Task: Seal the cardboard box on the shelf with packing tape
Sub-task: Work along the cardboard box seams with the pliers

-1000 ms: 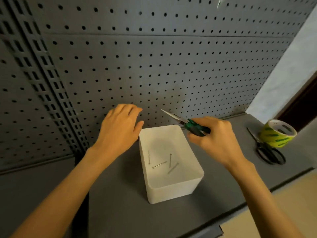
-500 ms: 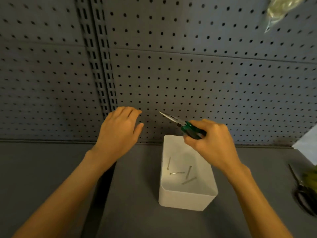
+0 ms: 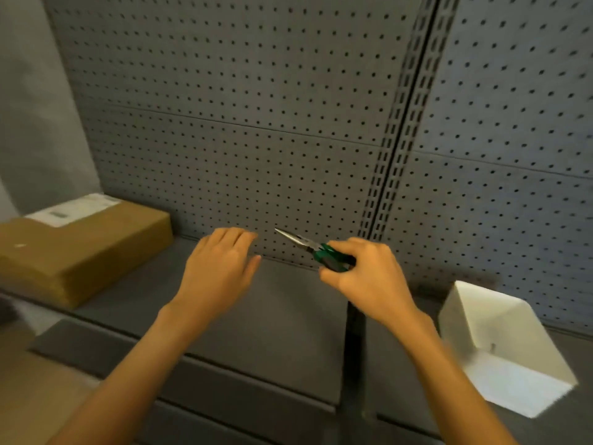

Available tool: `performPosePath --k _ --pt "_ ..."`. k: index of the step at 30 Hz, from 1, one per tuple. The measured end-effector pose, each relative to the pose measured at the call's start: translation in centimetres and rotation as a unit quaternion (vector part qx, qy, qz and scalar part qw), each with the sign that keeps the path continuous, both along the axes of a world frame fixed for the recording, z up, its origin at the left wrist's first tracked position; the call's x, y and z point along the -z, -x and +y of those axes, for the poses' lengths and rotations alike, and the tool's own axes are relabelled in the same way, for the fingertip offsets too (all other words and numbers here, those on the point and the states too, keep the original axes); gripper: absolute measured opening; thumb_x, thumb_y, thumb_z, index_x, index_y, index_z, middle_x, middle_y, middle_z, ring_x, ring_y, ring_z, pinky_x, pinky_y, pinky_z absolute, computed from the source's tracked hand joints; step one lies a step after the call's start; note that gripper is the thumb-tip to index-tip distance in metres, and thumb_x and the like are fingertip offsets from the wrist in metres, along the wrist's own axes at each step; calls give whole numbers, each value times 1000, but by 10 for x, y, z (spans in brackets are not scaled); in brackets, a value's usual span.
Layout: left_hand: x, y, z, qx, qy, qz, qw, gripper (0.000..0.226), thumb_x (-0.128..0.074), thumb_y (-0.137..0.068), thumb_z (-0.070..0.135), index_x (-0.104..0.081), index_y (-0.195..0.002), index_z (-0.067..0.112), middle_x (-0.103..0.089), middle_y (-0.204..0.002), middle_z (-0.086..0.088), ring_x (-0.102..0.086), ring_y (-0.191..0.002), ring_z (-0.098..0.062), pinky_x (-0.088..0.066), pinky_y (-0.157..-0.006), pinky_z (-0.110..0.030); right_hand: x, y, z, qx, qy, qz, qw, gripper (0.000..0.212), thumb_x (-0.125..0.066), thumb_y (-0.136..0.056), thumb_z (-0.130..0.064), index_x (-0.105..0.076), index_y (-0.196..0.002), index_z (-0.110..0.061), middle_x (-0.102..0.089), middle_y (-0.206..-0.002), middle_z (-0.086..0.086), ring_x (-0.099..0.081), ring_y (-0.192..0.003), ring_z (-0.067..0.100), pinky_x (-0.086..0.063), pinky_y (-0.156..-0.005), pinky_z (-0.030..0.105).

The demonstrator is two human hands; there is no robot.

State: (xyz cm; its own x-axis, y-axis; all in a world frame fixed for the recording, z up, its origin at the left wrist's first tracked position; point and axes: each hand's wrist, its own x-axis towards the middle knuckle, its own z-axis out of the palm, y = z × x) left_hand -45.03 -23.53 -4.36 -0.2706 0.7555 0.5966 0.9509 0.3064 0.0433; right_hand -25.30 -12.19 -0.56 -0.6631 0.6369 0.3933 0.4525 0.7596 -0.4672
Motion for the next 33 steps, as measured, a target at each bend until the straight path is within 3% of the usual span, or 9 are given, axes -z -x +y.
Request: performPosePath --k 4,9,17,23,27,33 --pt "0 40 -73 -72 17 8 997 34 -73 -80 24 -65 -108 7 -67 -102 -11 -62 -96 -33 -53 -75 -41 3 60 -50 -56 7 -3 998 24 -66 -78 -34 -69 -102 -31 -63 -86 -10 -57 -77 10 -51 -69 35" --pt "-14 91 -163 -176 15 -3 984 30 -64 -86 30 -63 -109 11 -64 -107 -9 -58 -99 -33 -49 -81 -41 -6 139 -105 -124 6 17 992 13 -65 -77 -35 -69 -88 -30 -60 -78 -9 -55 -70 11 -48 -60 33" --pt "-4 150 -259 -307 57 -10 950 32 -70 -82 27 -66 -110 12 -69 -107 -7 -63 -100 -30 -52 -81 -44 8 253 -164 -181 40 -8 983 19 -68 -75 -37 -71 -88 -24 -65 -72 -7 -59 -65 13 -47 -54 29" --pt "4 216 -250 -315 61 -7 947 32 -67 -85 31 -65 -112 15 -68 -108 -4 -63 -101 -27 -52 -84 -40 18 329 -157 -185 39 -28 982 13 -65 -76 -38 -67 -84 -28 -64 -68 -4 -59 -64 17 -43 -51 28" --pt "-7 277 -211 -262 68 -4 963 37 -55 -92 35 -57 -125 17 -60 -123 -3 -54 -116 -26 -43 -96 -40 7 379 -130 -146 27 -5 989 31 -65 -78 -38 -69 -107 -27 -69 -82 -3 -61 -70 17 -54 -61 33" --pt "-16 349 -143 -200 72 15 977 34 -64 -86 33 -63 -115 14 -66 -109 -4 -61 -101 -27 -49 -85 -39 -6 428 -84 -70 18 13 997 39 -66 -79 -38 -66 -116 -27 -70 -105 -1 -63 -88 20 -54 -73 34"
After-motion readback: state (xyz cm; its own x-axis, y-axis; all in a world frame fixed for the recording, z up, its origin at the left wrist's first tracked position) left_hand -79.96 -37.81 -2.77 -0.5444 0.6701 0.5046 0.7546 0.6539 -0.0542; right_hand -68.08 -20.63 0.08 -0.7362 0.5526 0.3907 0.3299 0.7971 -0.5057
